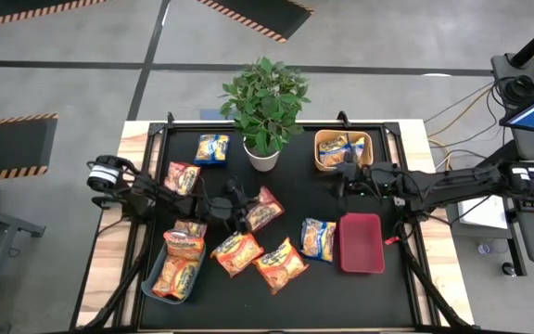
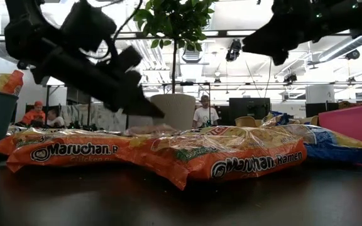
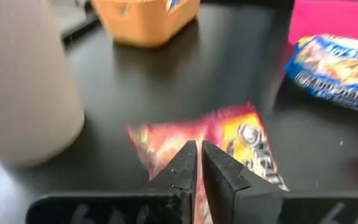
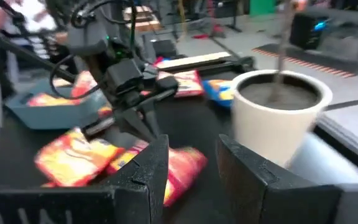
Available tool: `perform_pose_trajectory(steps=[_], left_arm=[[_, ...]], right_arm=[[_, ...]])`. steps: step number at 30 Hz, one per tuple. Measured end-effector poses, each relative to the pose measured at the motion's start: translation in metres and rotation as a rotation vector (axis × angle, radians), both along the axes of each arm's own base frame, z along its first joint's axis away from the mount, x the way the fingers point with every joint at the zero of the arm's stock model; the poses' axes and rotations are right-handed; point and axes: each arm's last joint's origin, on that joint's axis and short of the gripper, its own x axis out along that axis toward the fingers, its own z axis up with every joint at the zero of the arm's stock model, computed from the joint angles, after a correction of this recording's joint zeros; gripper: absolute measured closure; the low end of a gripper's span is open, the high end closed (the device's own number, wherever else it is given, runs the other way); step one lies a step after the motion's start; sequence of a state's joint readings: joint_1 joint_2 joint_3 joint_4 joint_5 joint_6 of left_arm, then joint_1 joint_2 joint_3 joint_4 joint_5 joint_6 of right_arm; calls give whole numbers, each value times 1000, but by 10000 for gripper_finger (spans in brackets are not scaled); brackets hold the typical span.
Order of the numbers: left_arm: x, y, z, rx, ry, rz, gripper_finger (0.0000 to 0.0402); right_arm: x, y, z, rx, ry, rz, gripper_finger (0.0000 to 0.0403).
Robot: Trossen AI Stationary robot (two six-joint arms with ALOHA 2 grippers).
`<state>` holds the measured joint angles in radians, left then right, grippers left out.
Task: Sort Maruchan noodles
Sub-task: Put the red noodle pack into the pink bin
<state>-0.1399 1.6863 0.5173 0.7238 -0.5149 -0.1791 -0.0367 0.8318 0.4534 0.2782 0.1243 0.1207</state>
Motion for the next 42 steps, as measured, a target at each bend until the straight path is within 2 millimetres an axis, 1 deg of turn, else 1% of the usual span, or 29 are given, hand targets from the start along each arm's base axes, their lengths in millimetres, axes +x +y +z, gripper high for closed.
perform_pose_trajectory(steps=[4, 9, 14, 19, 23, 29, 34, 38, 42], left_arm=[[8, -9, 11, 110, -4, -16, 400], [11, -14, 14, 135, -8, -31, 401], [1, -19, 14, 125, 32, -91, 401], [-9, -21, 16, 59, 137, -161, 401], [-16, -20, 7, 21, 236, -163, 402], [-15, -20, -5, 1, 268, -147, 402], [-16, -20, -14, -22, 296, -128, 402], [-16, -20, -17, -37, 296, -113, 402], [-16, -20, -19, -43, 297, -103, 402]], right_arm=[[13, 3, -9, 74, 7, 19, 270], [30, 2, -24, 157, 83, -3, 229], [52, 2, -30, 315, 123, -51, 188], [78, 1, -31, 454, 214, -119, 175], [99, 0, -31, 480, 329, -159, 176], [127, -8, -37, 486, 415, -212, 171], [145, -13, -45, 492, 468, -228, 152], [158, -14, -54, 524, 498, -183, 130], [168, -15, -65, 532, 530, -176, 109]])
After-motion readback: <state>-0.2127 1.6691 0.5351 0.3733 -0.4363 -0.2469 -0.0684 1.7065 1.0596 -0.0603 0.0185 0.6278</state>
